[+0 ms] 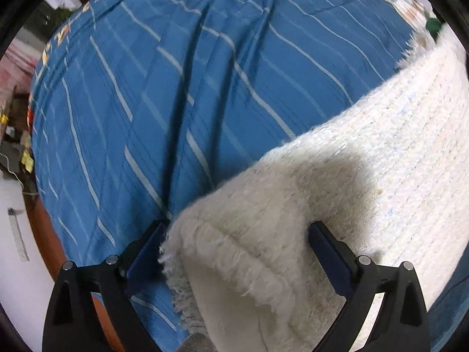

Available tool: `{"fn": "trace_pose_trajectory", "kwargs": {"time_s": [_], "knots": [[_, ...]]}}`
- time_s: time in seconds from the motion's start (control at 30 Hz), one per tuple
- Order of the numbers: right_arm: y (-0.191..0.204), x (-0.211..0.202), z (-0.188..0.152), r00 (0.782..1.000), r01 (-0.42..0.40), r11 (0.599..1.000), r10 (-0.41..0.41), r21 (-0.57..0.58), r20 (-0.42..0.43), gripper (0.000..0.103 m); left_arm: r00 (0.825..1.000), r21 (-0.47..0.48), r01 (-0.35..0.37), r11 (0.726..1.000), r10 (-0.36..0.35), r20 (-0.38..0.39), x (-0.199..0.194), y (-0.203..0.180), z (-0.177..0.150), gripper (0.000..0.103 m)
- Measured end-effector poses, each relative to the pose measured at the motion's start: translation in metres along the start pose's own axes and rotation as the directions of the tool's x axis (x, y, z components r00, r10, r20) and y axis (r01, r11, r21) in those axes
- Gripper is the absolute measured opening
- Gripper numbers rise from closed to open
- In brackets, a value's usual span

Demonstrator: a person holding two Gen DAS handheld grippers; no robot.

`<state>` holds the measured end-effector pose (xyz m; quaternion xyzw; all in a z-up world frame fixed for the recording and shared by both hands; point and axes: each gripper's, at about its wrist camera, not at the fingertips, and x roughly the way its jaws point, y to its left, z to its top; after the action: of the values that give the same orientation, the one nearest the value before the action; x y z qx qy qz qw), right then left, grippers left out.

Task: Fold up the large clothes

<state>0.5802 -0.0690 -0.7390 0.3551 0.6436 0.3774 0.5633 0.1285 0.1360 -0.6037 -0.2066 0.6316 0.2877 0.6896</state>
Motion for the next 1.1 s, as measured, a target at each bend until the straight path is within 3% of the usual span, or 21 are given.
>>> {"fn": "trace_pose_trajectory", "kwargs": {"time_s": [0.1, 0.23, 0.33, 0.43, 0.53, 0.57, 0.63, 0.7, 0.77, 0.83, 0.9, 0.93, 0.97, 1.0, 1.03, 1.1], "knots": [[0.012, 0.005, -0.012, 0.997, 0.064, 0.998, -0.065, 0.019, 0.053, 0.023, 1.0, 0.022, -0.028, 0.999, 0.028, 0.013, -0.007, -0.006, 0.008, 0.1], [0.011, -0.054, -0.058, 0.98, 0.023, 0.988, -0.052, 0.152, 0.192, 0.02, 0.998, 0.05, -0.031, 0.998, 0.029, 0.049, -0.037, -0.011, 0.023, 0.1], [0.0, -0.129, -0.126, 0.944, 0.041, 0.963, -0.125, 0.266, 0.306, 0.02, 0.996, 0.073, 0.003, 0.997, -0.01, 0.092, -0.071, -0.017, 0.028, 0.1], [-0.023, -0.216, -0.22, 0.887, 0.099, 0.903, -0.27, 0.418, 0.374, 0.02, 0.993, 0.106, -0.01, 0.994, -0.003, 0.121, -0.091, -0.027, 0.022, 0.1], [-0.049, -0.282, -0.301, 0.845, 0.155, 0.83, -0.392, 0.537, 0.362, 0.02, 0.993, 0.102, 0.004, 0.995, -0.015, 0.113, -0.098, -0.038, 0.012, 0.1], [-0.058, -0.294, -0.318, 0.84, 0.161, 0.813, -0.41, 0.559, 0.355, 0.021, 0.994, 0.107, 0.01, 0.994, -0.022, 0.106, -0.099, -0.046, 0.006, 0.1], [-0.077, -0.31, -0.342, 0.842, 0.183, 0.791, -0.433, 0.584, 0.323, 0.027, 0.995, 0.142, 0.005, 0.99, -0.019, 0.102, -0.097, -0.055, 0.003, 0.1], [-0.092, -0.315, -0.352, 0.849, 0.198, 0.761, -0.448, 0.617, 0.28, 0.044, 0.994, 0.187, 0.001, 0.982, -0.021, 0.104, -0.095, -0.079, -0.003, 0.1], [-0.092, -0.315, -0.36, 0.841, 0.235, 0.746, -0.477, 0.623, 0.254, 0.052, 0.994, 0.219, 0.018, 0.976, -0.041, 0.102, -0.096, -0.101, -0.011, 0.1], [-0.08, -0.32, -0.364, 0.801, 0.312, 0.71, -0.554, 0.631, 0.227, 0.053, 0.995, 0.247, 0.038, 0.968, -0.06, 0.083, -0.092, -0.121, -0.015, 0.1], [-0.063, -0.336, -0.372, 0.719, 0.442, 0.643, -0.671, 0.625, 0.183, 0.053, 0.997, 0.293, 0.04, 0.955, -0.057, 0.05, -0.086, -0.148, -0.021, 0.1], [-0.044, -0.347, -0.377, 0.648, 0.533, 0.592, -0.745, 0.605, 0.16, 0.053, 0.997, 0.308, 0.052, 0.95, -0.068, 0.04, -0.085, -0.161, -0.025, 0.1], [-0.035, -0.356, -0.376, 0.622, 0.561, 0.596, -0.761, 0.574, 0.183, 0.053, 0.996, 0.326, 0.066, 0.943, -0.083, 0.038, -0.084, -0.176, -0.029, 0.1], [-0.019, -0.355, -0.372, 0.615, 0.58, 0.617, -0.76, 0.532, 0.211, 0.053, 0.995, 0.343, 0.065, 0.937, -0.086, 0.047, -0.084, -0.188, -0.032, 0.1], [-0.003, -0.348, -0.363, 0.628, 0.602, 0.646, -0.746, 0.47, 0.221, 0.053, 0.995, 0.356, 0.062, 0.932, -0.086, 0.052, -0.082, -0.196, -0.034, 0.1], [0.025, -0.315, -0.333, 0.7, 0.619, 0.726, -0.683, 0.3, 0.207, 0.053, 0.995, 0.388, 0.034, 0.921, -0.069, 0.075, -0.076, -0.216, -0.036, 0.1]]}}
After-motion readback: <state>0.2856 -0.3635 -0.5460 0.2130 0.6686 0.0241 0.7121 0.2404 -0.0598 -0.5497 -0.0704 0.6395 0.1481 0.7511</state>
